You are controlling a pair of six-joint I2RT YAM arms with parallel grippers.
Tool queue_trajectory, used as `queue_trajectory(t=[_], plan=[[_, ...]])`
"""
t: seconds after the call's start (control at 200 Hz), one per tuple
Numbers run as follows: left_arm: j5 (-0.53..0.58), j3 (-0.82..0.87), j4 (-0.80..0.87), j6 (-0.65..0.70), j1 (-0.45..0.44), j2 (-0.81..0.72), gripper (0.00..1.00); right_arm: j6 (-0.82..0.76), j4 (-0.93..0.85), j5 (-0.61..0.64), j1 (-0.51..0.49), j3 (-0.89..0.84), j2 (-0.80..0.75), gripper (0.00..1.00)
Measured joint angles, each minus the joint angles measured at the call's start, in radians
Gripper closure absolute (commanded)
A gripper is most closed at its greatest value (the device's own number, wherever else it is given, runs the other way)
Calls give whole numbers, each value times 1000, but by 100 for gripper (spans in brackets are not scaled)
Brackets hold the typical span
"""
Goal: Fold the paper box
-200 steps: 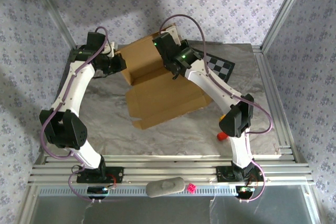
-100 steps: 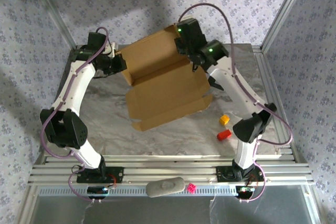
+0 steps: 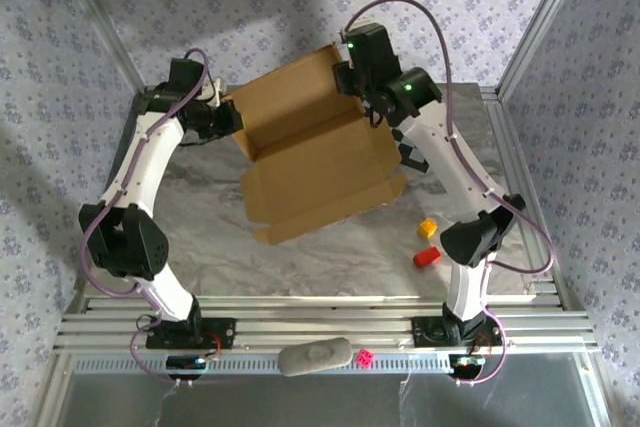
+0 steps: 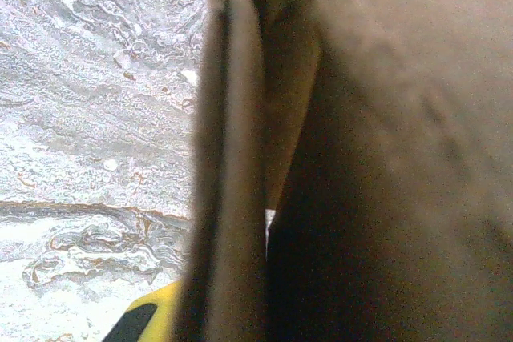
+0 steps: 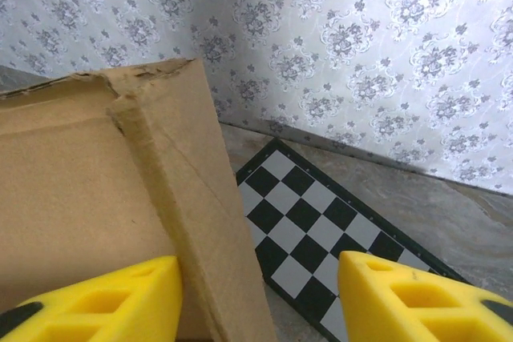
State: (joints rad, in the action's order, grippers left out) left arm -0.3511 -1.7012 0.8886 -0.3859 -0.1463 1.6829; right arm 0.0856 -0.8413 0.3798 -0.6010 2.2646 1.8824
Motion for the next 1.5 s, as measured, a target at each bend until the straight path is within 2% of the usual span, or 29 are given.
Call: queue_trajectory(t=[0.19,0.28,0.56,0.73,0.77,0.815,0.87,0.91,0.99,1.134,1.314,1.399,1.499], plan=[[3,-1,7,0,0,6,100,-55,-1,142,-42,0,54,80],[4,-5,9,0,0,9,100,-79,0,222,-64,0,75,100],[6,-24,9,-8,-6,14,100,-171,85,469,-137,-48,86,100],[20,-24,10,-35,-8,22,100,-208,121,534,-161,-81,86,100],[23,-24,9,-42,-11,23,100,-207,119,534,-161,-77,86,87],[26,-24,9,-48,-14,23,100,-204,113,531,-161,-65,86,66],[28,-24,10,-56,-18,23,100,-188,91,521,-155,-41,86,47],[30,-24,10,-61,-19,23,100,-177,75,507,-151,-15,86,38],[34,-24,9,-77,-19,23,100,-138,42,458,-145,50,85,27],[53,-24,7,-103,-19,23,100,-58,-3,334,-130,127,44,22],[65,-19,-14,-151,-18,23,100,100,-57,139,-68,140,-76,22],[68,0,-35,-186,-15,21,100,192,-59,35,7,65,-170,22],[71,34,-63,-236,-3,18,100,304,-34,-105,120,-127,-315,23]])
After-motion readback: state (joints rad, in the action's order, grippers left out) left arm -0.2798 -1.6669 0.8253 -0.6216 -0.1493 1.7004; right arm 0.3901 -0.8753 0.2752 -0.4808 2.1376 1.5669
